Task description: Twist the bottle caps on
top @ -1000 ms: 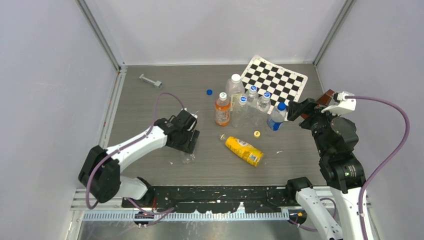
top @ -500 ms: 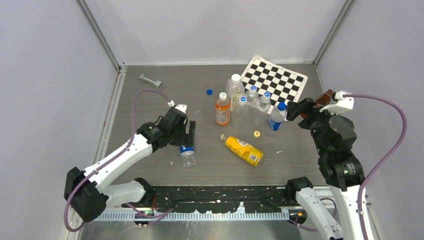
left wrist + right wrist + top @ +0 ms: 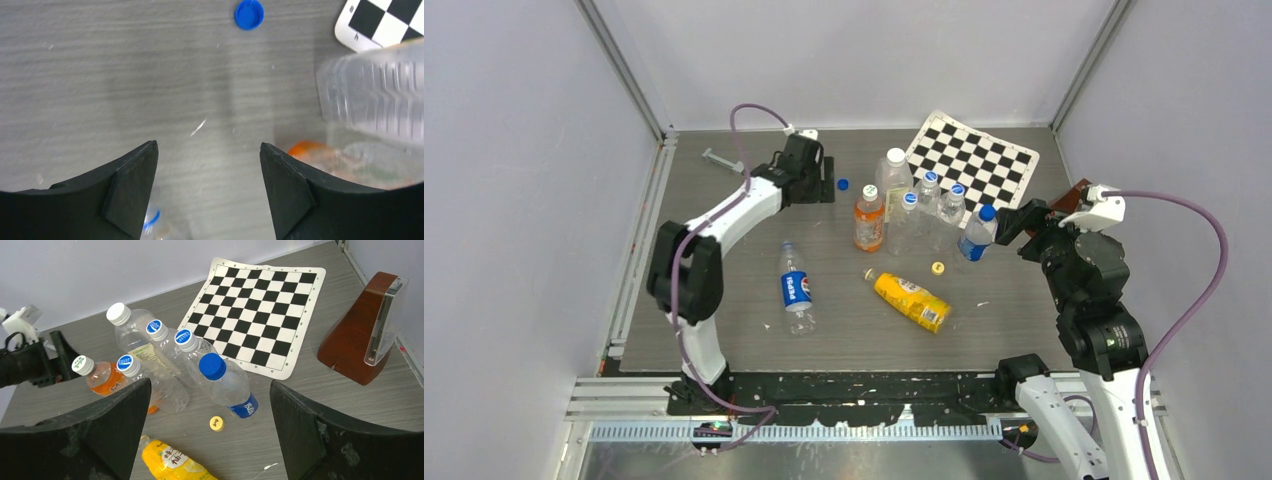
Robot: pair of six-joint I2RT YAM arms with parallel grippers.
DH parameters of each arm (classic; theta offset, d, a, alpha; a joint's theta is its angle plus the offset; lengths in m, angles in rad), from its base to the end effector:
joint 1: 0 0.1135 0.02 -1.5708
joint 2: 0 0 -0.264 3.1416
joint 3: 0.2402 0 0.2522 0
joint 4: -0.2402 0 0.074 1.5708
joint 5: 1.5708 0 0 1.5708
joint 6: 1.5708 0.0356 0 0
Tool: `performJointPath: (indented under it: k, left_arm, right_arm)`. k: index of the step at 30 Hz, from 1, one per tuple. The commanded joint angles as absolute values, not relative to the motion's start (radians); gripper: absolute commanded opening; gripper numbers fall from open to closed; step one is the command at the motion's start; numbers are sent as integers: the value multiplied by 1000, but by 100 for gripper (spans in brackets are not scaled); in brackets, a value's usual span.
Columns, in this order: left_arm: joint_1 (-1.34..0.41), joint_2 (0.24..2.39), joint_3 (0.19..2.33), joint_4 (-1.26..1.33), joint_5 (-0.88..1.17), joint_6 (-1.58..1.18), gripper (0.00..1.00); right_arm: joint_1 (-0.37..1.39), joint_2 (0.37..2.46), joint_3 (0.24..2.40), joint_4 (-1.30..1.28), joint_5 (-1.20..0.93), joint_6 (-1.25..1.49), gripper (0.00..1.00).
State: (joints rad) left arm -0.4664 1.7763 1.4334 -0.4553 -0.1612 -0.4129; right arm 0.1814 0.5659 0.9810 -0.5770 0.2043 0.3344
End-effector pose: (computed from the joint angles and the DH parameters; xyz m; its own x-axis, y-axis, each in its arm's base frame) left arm 0.3607 -0.1752 0.2679 -0.7238 -0.0790 -0.6855 0.0582 0.9829 -0.1748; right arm 0.1041 0.0118 0.3912 -0.1431 0.3005 -0.9430 0.0712 0.9534 0.2930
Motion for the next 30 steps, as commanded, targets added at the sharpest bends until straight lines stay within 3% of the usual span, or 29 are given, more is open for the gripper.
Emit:
performJointPath:
  k: [1,11,23,30]
  left_arm:
    - [-460,1936,1597,-360,-131,-396,74]
    - [-433,2219,1805,-285,-135,-406,52]
    - [-417,2274,1799,-111,-113,-436,42]
    - [-416,2349,1872,-136,-97,-433,39]
  right_arm:
    - [186,544,960,-534,230,319,94]
    - [186,507,924,-505,258,311,93]
    - [187,520,912,-501,255,311,92]
    - [189,532,907,-498,252,312,93]
